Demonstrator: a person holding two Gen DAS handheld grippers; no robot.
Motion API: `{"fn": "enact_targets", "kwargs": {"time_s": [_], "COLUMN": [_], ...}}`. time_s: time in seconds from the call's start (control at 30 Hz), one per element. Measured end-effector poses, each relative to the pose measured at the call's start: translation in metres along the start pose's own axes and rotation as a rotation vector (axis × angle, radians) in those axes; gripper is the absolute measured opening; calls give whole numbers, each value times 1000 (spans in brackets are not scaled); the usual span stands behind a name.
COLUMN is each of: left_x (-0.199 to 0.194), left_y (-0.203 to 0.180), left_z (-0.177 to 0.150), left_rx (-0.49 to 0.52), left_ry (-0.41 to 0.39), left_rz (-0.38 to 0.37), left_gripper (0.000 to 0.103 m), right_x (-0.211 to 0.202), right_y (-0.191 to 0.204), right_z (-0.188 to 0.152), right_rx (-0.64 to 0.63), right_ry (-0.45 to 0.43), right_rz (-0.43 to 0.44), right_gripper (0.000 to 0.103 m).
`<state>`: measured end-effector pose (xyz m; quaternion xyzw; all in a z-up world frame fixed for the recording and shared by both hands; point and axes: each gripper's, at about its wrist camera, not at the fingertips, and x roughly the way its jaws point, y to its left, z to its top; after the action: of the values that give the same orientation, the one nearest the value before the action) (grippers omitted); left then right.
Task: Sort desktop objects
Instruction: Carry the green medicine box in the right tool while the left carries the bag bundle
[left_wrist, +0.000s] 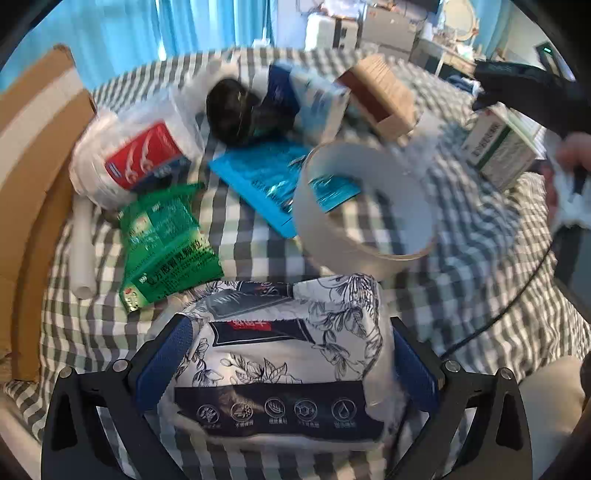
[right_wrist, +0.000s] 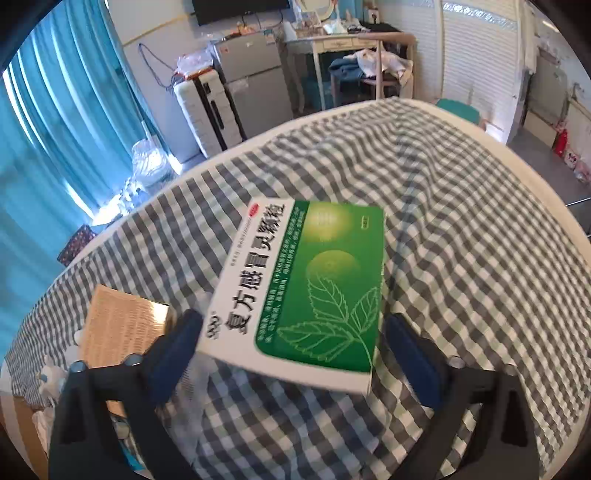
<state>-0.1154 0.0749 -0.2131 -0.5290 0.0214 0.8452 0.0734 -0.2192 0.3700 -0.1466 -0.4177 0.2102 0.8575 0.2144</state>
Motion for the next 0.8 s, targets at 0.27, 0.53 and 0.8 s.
{"fn": "enact_targets", "kwargs": {"time_s": [0.27, 0.53, 0.8], "left_x": [-8, -33, -88], "left_y": [13, 15, 29], "left_z": [1, 1, 2], "left_rx": [-36, -37, -52], "left_ry": [11, -4, -121], "left_rz": [-83, -160, -169], "left_gripper": [88, 36, 33], "right_x": [-15, -86, -159], "right_y": [-11, -19, -16], "right_z": [-11, -43, -70], "right_rx": [-58, -120, -204], "right_ry": [13, 2, -43], "right_rz": [42, 170, 247], "right_gripper": [85, 83, 83]}}
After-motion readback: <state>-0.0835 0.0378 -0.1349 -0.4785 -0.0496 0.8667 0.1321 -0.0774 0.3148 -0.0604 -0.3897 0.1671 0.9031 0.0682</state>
